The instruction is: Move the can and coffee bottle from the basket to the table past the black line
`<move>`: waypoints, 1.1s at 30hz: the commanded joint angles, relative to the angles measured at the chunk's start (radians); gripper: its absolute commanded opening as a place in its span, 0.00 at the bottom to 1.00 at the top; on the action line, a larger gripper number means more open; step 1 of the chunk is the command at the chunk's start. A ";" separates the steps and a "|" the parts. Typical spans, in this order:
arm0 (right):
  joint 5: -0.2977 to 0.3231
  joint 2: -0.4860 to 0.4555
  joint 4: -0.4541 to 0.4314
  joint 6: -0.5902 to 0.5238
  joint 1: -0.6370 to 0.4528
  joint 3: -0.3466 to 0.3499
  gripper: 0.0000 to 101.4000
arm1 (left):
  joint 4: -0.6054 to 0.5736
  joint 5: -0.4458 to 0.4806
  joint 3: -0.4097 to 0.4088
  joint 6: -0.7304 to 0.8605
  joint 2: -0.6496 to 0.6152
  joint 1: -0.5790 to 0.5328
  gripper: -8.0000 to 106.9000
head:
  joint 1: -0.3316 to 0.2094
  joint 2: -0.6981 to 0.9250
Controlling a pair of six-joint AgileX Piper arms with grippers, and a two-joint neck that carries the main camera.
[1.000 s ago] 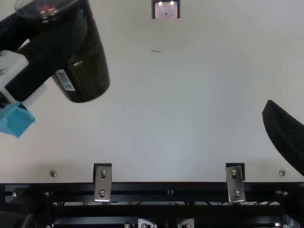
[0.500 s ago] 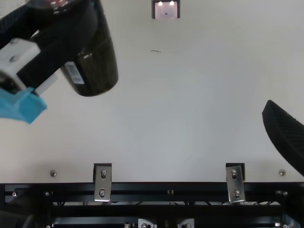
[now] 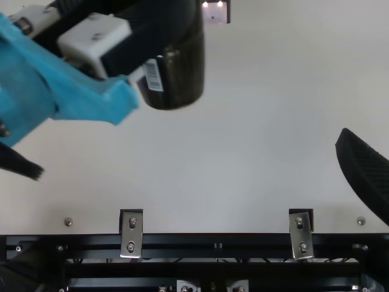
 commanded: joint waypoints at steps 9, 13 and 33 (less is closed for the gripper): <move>0.000 0.000 0.000 0.000 0.000 0.000 1.00 | 0.104 0.114 -0.133 -0.110 0.043 -0.072 0.16 | -0.003 -0.003; 0.000 0.000 0.000 0.000 0.000 0.000 1.00 | 0.166 0.121 -0.162 -0.110 0.045 -0.078 0.16 | -0.003 -0.003; 0.000 0.000 0.000 0.000 0.000 0.000 1.00 | 0.037 0.142 -0.146 -0.230 0.041 -0.078 0.16 | -0.003 -0.003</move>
